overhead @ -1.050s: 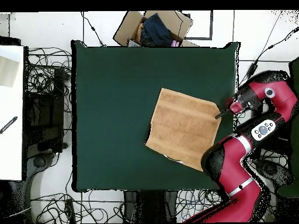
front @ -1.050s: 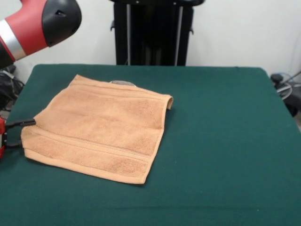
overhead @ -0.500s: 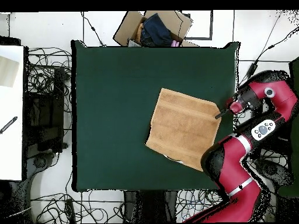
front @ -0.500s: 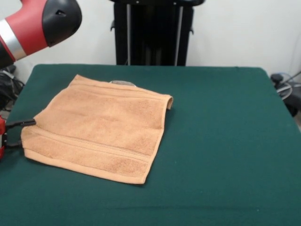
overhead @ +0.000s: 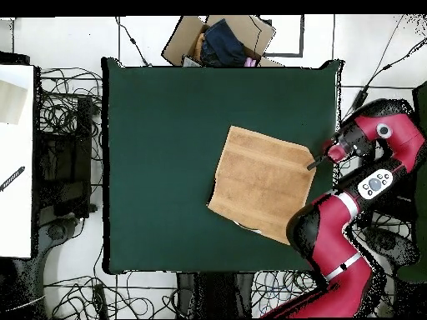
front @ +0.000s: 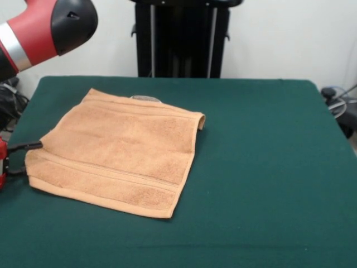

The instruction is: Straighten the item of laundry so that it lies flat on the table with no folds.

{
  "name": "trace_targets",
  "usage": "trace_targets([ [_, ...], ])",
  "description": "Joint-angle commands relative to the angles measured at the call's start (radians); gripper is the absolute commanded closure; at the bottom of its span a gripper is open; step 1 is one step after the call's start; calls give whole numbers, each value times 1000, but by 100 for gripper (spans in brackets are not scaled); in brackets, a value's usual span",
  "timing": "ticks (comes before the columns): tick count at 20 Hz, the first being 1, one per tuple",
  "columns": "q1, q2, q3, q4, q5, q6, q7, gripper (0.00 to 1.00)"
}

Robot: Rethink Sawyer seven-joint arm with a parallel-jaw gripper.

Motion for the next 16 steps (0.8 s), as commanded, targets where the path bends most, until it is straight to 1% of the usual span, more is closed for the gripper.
trace_targets([
  [1,36,149,-107,-126,-162,-711,-332,0],
  [6,37,150,-109,-126,-164,-715,-360,0],
  [16,44,141,-120,-122,-164,-702,-340,0],
])
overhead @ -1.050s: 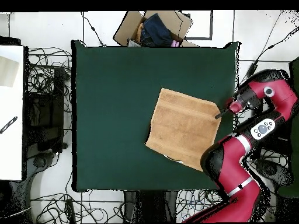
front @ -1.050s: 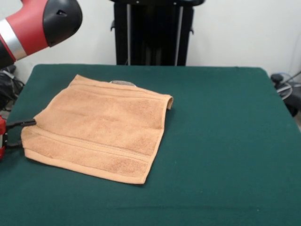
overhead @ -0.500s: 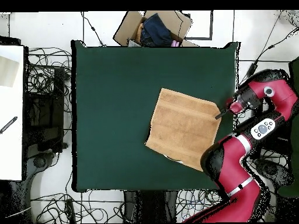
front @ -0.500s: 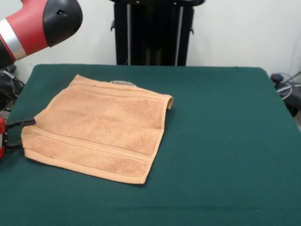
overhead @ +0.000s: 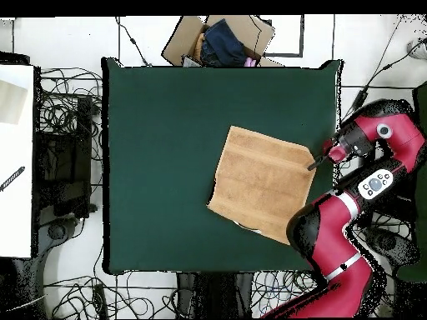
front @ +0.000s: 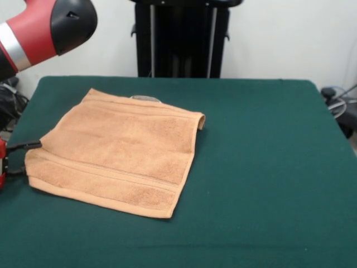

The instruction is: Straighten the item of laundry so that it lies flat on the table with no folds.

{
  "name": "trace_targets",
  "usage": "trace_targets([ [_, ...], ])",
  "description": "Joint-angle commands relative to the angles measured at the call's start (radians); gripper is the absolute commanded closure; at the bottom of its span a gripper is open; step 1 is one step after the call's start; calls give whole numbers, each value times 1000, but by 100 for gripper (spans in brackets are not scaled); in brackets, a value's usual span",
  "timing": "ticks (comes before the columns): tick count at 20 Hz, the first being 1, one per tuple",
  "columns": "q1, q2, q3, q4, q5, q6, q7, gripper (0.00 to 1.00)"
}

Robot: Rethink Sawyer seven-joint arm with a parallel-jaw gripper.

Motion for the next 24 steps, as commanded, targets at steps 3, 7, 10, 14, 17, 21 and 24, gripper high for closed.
trace_targets([
  [3,52,134,-137,-119,-159,-697,-294,0],
  [7,62,122,-163,-113,-159,-674,-285,0],
  [10,68,114,-181,-109,-159,-654,-280,0],
  [14,77,105,-202,-105,-160,-628,-275,0],
  [17,82,98,-213,-102,-160,-609,-267,0],
  [21,91,86,-232,-97,-160,-590,-257,0],
  [24,99,76,-247,-93,-160,-575,-239,0],
])
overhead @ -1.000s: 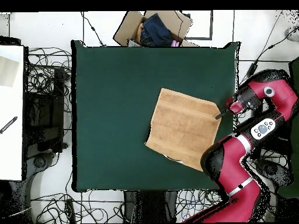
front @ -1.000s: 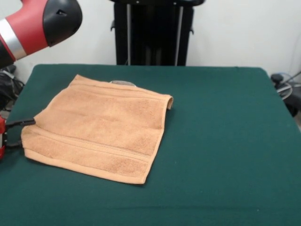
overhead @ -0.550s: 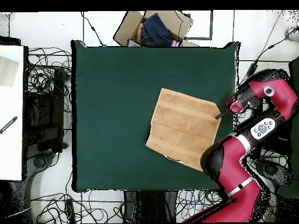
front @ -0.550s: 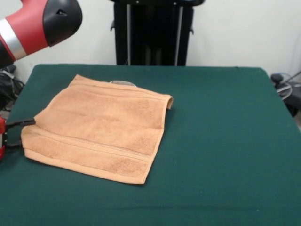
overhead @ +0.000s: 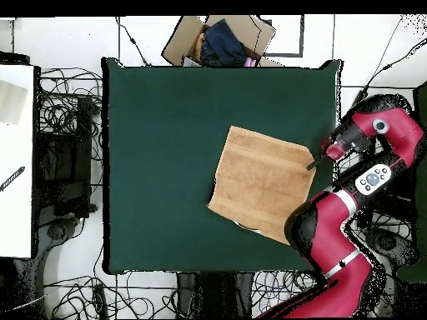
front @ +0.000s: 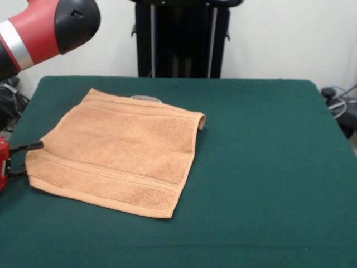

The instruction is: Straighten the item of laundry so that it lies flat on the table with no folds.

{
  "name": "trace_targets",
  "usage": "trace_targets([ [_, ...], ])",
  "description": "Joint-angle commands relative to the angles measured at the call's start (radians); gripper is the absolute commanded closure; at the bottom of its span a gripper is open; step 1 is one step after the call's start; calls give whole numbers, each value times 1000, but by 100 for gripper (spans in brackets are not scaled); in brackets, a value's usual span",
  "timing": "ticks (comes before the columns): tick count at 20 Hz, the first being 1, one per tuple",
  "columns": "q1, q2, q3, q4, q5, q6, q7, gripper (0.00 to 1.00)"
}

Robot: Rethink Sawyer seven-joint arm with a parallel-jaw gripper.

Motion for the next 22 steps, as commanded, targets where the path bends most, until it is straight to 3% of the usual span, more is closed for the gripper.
trace_targets([
  [1,70,100,-229,-91,-111,-563,-233,0],
  [22,88,77,-195,-82,-106,-549,-90,0],
])
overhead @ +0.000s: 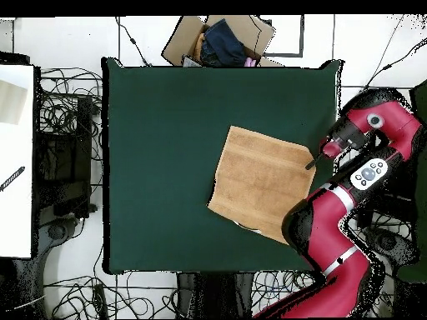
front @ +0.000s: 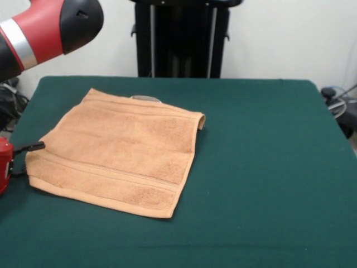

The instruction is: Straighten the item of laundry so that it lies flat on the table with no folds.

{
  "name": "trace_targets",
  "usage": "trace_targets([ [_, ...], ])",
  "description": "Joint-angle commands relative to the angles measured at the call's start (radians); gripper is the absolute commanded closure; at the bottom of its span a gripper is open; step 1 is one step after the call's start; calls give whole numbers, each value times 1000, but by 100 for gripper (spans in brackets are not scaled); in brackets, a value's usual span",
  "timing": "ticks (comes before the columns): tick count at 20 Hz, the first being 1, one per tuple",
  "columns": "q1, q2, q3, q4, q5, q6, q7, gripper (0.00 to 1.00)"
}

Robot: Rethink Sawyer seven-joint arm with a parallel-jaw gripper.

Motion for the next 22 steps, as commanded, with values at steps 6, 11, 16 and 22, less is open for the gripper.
trace_targets([
  [6,72,89,-168,-96,-76,-541,-73,0],
  [11,76,82,-187,-91,-73,-535,-44,0],
  [16,74,81,-208,-85,-65,-548,-71,0],
  [22,84,70,-240,-76,-64,-560,-43,0],
])
